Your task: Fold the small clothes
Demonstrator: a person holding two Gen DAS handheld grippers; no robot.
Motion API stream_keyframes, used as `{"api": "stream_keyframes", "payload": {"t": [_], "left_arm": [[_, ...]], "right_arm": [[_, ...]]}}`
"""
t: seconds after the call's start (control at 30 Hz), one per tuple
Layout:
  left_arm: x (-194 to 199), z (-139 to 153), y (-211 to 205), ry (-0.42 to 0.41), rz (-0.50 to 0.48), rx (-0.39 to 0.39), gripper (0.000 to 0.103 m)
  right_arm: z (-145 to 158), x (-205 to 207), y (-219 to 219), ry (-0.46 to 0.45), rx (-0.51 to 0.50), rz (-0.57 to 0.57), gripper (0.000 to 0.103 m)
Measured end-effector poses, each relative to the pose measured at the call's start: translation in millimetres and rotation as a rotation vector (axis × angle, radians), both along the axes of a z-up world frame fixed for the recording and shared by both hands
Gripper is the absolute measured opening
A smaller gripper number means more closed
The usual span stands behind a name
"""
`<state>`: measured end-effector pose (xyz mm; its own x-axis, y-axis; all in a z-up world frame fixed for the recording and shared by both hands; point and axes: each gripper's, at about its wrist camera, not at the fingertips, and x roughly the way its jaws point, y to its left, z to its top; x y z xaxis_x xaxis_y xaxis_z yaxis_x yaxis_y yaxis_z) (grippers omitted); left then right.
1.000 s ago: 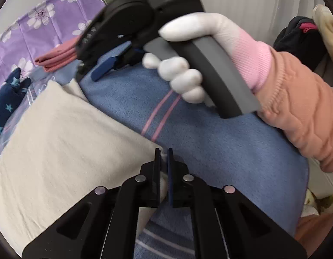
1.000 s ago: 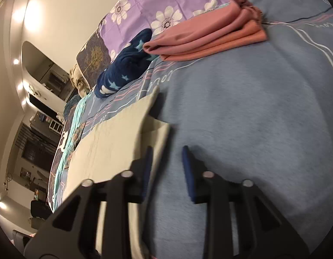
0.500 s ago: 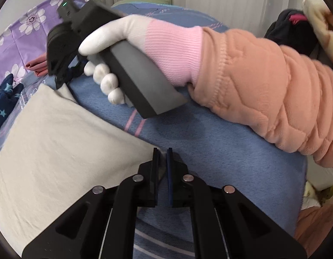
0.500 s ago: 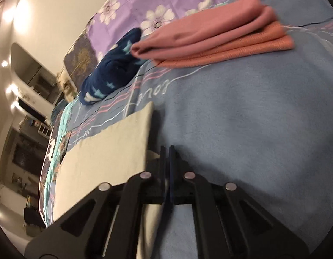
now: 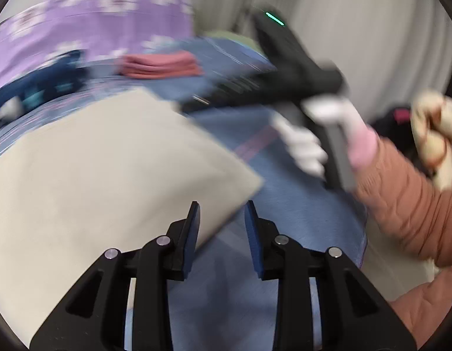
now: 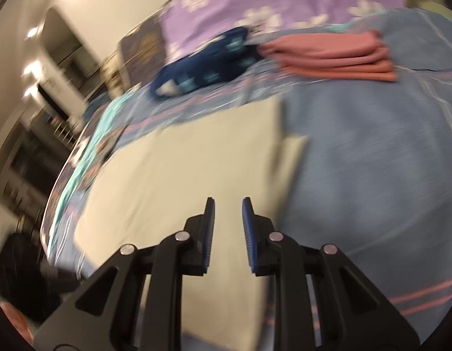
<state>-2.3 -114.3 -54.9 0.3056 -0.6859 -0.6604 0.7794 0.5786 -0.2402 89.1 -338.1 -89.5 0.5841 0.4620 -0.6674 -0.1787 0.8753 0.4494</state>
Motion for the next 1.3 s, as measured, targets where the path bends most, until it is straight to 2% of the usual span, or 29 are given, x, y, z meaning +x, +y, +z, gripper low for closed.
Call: {"api": "stream_keyframes", "payload": {"t": [0.07,0.1,0.17,0.2,0.27,0.33,0.4,0.43,0.57,0.73,0.83,0.97,1.13,1.3], "left_arm": [[7,6,47,-0.003,0.118,-0.039,0.039],[7,7,71,-0.010,0.177,-0.053,0.041],[8,7,124,-0.026,0.319,-0.074,0.043],[5,8,152,-0.028,0.390,-0.082,0.043],[10,4,207,-0.020,0.538,-0.101,0.043],[10,-4,259,-0.001,0.689,-0.114,0.043],[2,-12,297,0.015,0.762,-0.122,0.038],[-2,-17,313,0.015,0.787,-0.116,0.032],[3,-32,341,0.057,0.808,-0.096,0.027],[23,-57,347,0.174,0.674,-0.188,0.028],[38,-71,346,0.223,0.631,-0.220,0.033],[47,-71,339,0.232,0.579,-0.246,0.041],[52,-68,323,0.236,0.493,-0.225,0.042],[57,-72,328,0.299,0.481,-0.251,0.042]], "right_arm": [[-7,-11,29,0.018,-0.046,0.085,0.025],[-13,-14,38,0.041,-0.094,0.104,0.029],[-34,-16,59,0.113,-0.250,0.121,0.029],[-33,-18,62,0.102,-0.274,0.115,0.029],[-20,-15,71,0.109,-0.325,0.089,0.029],[-1,-10,86,0.068,-0.347,0.084,0.029],[18,-4,108,0.020,-0.357,0.112,0.029],[24,-1,120,0.002,-0.357,0.129,0.030],[39,15,183,-0.040,-0.336,0.236,0.033],[35,14,261,-0.060,-0.333,0.376,0.040],[28,10,280,-0.050,-0.342,0.420,0.042],[16,15,293,-0.015,-0.364,0.441,0.043],[2,24,313,0.024,-0.384,0.451,0.043],[10,52,342,0.009,-0.389,0.427,0.046]]}}
